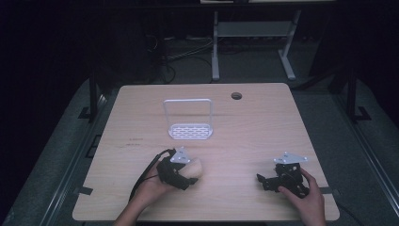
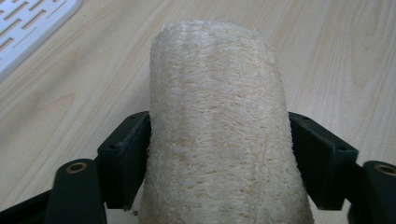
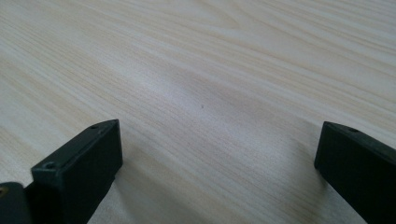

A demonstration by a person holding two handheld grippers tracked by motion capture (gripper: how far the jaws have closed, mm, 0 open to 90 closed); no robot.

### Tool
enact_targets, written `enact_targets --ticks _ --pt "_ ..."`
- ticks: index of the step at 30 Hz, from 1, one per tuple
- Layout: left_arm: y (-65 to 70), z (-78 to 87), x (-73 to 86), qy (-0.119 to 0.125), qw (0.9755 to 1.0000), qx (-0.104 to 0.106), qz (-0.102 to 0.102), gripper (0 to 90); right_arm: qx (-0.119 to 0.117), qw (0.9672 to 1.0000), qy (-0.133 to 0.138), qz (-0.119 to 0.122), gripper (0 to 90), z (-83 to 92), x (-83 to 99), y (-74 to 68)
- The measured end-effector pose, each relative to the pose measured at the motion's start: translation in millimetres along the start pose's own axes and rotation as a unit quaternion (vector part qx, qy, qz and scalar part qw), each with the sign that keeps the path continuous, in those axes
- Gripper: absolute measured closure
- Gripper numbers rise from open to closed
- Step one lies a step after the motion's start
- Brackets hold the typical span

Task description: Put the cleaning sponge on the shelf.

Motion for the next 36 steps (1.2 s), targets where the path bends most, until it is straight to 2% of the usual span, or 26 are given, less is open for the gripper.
enact_targets --ticks 2,10,15,26,36 --pt "0.1 0.6 0.1 0.001 1.0 0.001 0.0 30.4 0.0 1.0 0.0 0.0 0.7 0.0 0.0 0.0" --pt "0.5 1.2 -0.3 0.001 1.0 0.004 0.002 31.5 0.0 1.0 0.0 0.0 0.7 0.0 0.0 0.0" --pt "-1.7 3.8 -0.3 0.004 1.0 -0.006 0.003 31.6 0.0 1.0 0.0 0.0 0.7 0.0 0.0 0.0" --pt "-11.1 13.7 4.6 0.014 0.9991 -0.026 0.031 31.7 0.0 1.0 0.0 0.0 0.7 0.0 0.0 0.0" --pt "-19.6 18.3 4.6 0.022 0.9983 -0.031 0.045 31.7 0.0 1.0 0.0 0.0 0.7 0.0 0.0 0.0"
Point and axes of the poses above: each handheld gripper's, and its own axes: z roughly backward along the jaws, x roughly out of its underside, y roughly to its right, the point moved 6 cm from there along -z, roughly forward along the jaws, and after that the axes turned 6 degrees about -y, right-handed, at the moved point
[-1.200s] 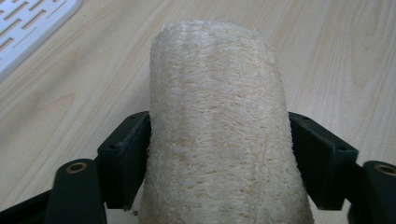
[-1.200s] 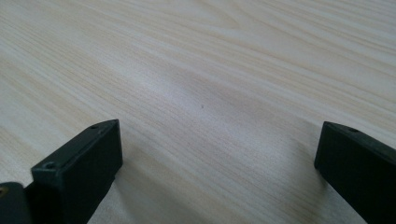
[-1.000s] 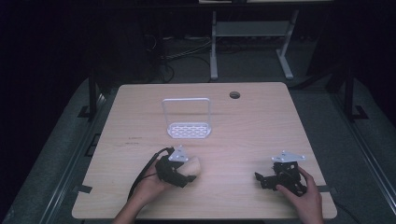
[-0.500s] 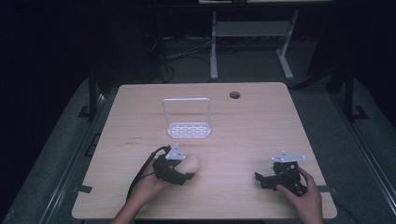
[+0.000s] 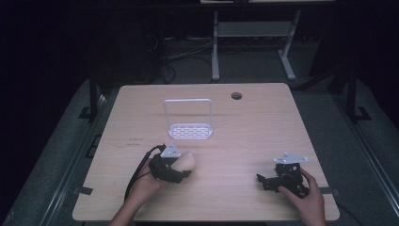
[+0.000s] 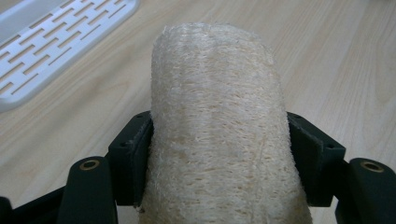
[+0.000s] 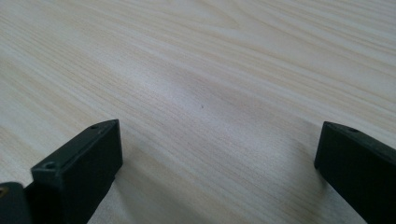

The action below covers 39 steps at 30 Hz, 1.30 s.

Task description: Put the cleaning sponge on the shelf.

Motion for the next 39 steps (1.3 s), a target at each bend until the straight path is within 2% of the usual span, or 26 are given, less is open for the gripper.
enact_targets --ticks 21,39 --pt "-23.9 3.6 -24.7 0.024 0.9995 -0.008 0.017 31.8 0.0 1.0 0.0 0.0 0.7 0.0 0.0 0.0" --pt "-44.1 -9.3 -44.7 0.025 0.9992 -0.018 0.026 31.8 0.0 1.0 0.0 0.0 0.7 0.0 0.0 0.0"
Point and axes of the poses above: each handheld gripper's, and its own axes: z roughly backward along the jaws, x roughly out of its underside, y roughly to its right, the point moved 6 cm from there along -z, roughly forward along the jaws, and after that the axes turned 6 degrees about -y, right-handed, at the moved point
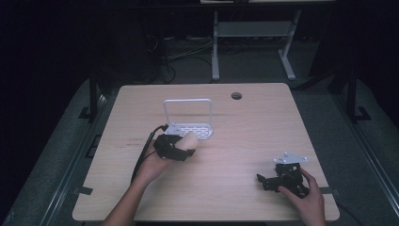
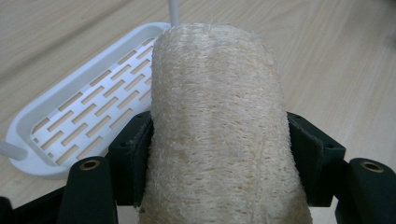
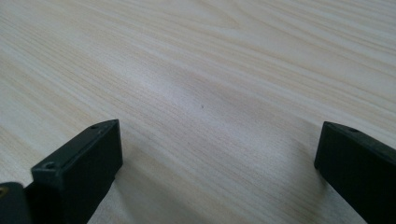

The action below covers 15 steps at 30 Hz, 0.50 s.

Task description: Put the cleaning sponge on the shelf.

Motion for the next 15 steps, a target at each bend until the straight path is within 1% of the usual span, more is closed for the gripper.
enact_targets --ticks 1,7,15 --pt "-1.1 -0.9 -1.1 0.002 1.0 0.0 0.003 31.8 0.0 1.0 0.0 0.0 0.7 0.0 0.0 0.0" --pt "-8.9 -4.4 -7.4 0.001 1.0 -0.008 0.003 31.8 0.0 1.0 0.0 0.0 0.7 0.0 0.0 0.0" --pt "-16.3 -12.8 -17.4 0.005 0.9998 -0.016 0.009 31.8 0.0 1.0 0.0 0.0 0.7 0.0 0.0 0.0"
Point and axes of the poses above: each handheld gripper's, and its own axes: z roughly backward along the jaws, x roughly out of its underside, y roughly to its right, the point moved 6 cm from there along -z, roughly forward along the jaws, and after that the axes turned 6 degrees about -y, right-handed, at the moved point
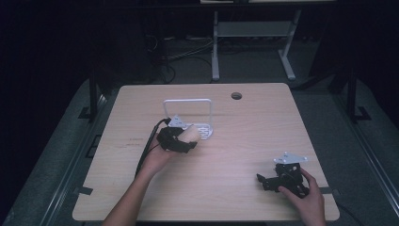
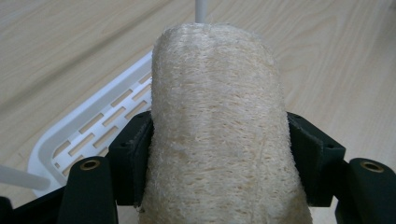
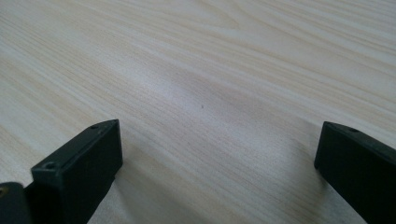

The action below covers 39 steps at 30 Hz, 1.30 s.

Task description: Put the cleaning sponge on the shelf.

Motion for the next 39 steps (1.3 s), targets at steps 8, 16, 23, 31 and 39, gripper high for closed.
enact_targets --ticks 8,16,23,31,39 --pt "-6.3 -12.6 -11.7 -0.006 0.9999 -0.01 -0.002 31.9 0.0 1.0 0.0 0.0 0.7 0.0 0.0 0.0" --pt "-12.6 -25.1 -17.6 -0.007 0.9998 -0.018 0.005 31.9 0.0 1.0 0.0 0.0 0.7 0.0 0.0 0.0" --pt "-17.0 -36.3 -20.2 -0.01 0.9996 -0.024 0.007 31.8 0.0 1.0 0.0 0.0 0.7 0.0 0.0 0.0" --pt "-20.9 -44.9 -22.1 -0.017 0.9994 -0.028 0.01 31.7 0.0 1.0 0.0 0.0 0.7 0.0 0.0 0.0" --pt "-22.2 -51.0 -21.1 -0.025 0.9993 -0.026 0.01 31.1 0.0 1.0 0.0 0.0 0.7 0.0 0.0 0.0"
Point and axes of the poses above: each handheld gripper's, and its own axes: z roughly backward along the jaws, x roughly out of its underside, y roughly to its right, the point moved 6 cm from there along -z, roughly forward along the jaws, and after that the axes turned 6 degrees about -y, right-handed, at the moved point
